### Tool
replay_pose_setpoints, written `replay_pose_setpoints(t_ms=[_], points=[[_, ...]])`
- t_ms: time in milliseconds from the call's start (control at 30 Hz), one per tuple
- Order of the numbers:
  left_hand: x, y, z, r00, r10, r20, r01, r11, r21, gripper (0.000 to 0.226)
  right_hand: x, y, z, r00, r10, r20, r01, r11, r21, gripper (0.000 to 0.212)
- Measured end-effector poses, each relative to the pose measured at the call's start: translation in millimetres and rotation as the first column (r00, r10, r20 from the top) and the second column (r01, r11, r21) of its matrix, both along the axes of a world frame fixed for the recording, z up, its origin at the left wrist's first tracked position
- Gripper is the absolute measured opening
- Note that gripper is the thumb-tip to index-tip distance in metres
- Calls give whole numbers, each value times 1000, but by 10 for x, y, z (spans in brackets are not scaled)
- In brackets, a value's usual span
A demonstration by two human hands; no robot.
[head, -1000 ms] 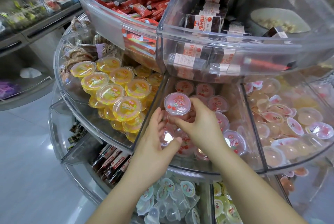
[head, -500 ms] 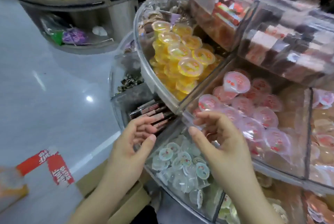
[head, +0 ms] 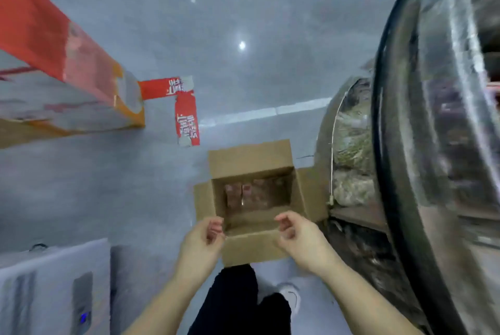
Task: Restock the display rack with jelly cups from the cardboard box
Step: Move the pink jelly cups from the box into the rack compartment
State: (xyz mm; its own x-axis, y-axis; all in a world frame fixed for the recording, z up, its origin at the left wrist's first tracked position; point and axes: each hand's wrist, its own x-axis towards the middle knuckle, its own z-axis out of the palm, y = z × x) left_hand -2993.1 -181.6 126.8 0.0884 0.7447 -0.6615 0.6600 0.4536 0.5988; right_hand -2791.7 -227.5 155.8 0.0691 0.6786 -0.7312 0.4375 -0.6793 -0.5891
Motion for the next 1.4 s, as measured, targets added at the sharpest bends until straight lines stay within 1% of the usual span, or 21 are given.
replay_pose_setpoints(t_ms=[100, 167, 233, 333, 367, 433, 500, 567, 633, 667, 700, 767, 800, 833, 900, 1000, 1067, 1133, 1233, 1300, 1400], points=[[185, 188, -991, 997, 63, 45, -50, 968, -246, 23, -8, 352, -1096, 995, 26, 97, -26, 1000, -9, 33], [318, 337, -1634, 992, 119, 51, -94, 933, -347, 32, 0, 517, -1827, 986, 60, 154, -55, 998, -32, 35], [405, 469, -2228, 996, 87, 14, -78, 940, -331, 40, 27, 608, -2516, 961, 174, 217, -156, 983, -99, 42], [476, 625, -3018, 988, -112, -103, 76, 949, -306, 39, 8, 708, -3312, 863, 438, 250, -392, 894, -216, 52], [493, 667, -3228, 962, -219, -161, 160, 936, -313, 39, -18, 745, -3512, 826, 506, 248, -461, 860, -217, 49], [526, 742, -3548, 850, -432, -301, 313, 874, -370, 43, -84, 823, -3815, 748, 616, 248, -576, 788, -220, 37], [556, 782, -3788, 725, -575, -380, 422, 806, -415, 47, -100, 866, -4027, 686, 681, 257, -632, 733, -252, 42], [573, 765, -3908, 590, -648, -482, 537, 761, -365, 41, -64, 885, -4126, 695, 672, 257, -612, 740, -280, 49], [556, 711, -3934, 485, -653, -582, 642, 717, -270, 30, -32, 887, -4124, 734, 632, 247, -587, 774, -236, 47], [545, 688, -3936, 470, -646, -602, 668, 706, -236, 27, -12, 877, -4083, 770, 594, 231, -557, 804, -209, 42], [537, 677, -3916, 488, -642, -591, 664, 713, -226, 26, 9, 861, -4016, 817, 539, 206, -504, 841, -198, 37], [512, 646, -3764, 624, -609, -490, 568, 784, -251, 36, 51, 794, -3831, 929, 336, 157, -308, 935, -179, 31], [501, 625, -3635, 711, -567, -416, 504, 823, -261, 39, 72, 745, -3708, 978, 171, 122, -152, 976, -155, 30], [491, 596, -3472, 790, -508, -343, 449, 861, -240, 42, 86, 681, -3551, 997, -13, 78, 23, 992, -124, 30], [453, 515, -3052, 903, -365, -228, 344, 930, -127, 44, 94, 528, -3132, 943, -331, -43, 326, 941, -91, 32], [386, 391, -2192, 961, -246, -122, 254, 966, 47, 47, 36, 287, -2279, 775, -576, -261, 560, 817, -141, 36], [365, 328, -1496, 972, -224, -73, 232, 964, 127, 55, -13, 142, -1606, 656, -663, -361, 660, 736, -152, 38], [353, 289, -740, 978, -205, -29, 206, 958, 197, 58, -57, 19, -867, 584, -690, -428, 710, 690, -142, 44], [374, 288, 421, 960, -280, 17, 259, 909, 328, 49, -77, -115, 261, 614, -606, -505, 680, 731, -51, 60], [463, 313, 1156, 924, -375, 78, 302, 839, 452, 45, -42, -180, 983, 656, -546, -520, 654, 756, 31, 61], [717, 321, 2079, 829, -540, 147, 365, 721, 589, 51, 83, -315, 1924, 698, -506, -508, 673, 706, 222, 61]])
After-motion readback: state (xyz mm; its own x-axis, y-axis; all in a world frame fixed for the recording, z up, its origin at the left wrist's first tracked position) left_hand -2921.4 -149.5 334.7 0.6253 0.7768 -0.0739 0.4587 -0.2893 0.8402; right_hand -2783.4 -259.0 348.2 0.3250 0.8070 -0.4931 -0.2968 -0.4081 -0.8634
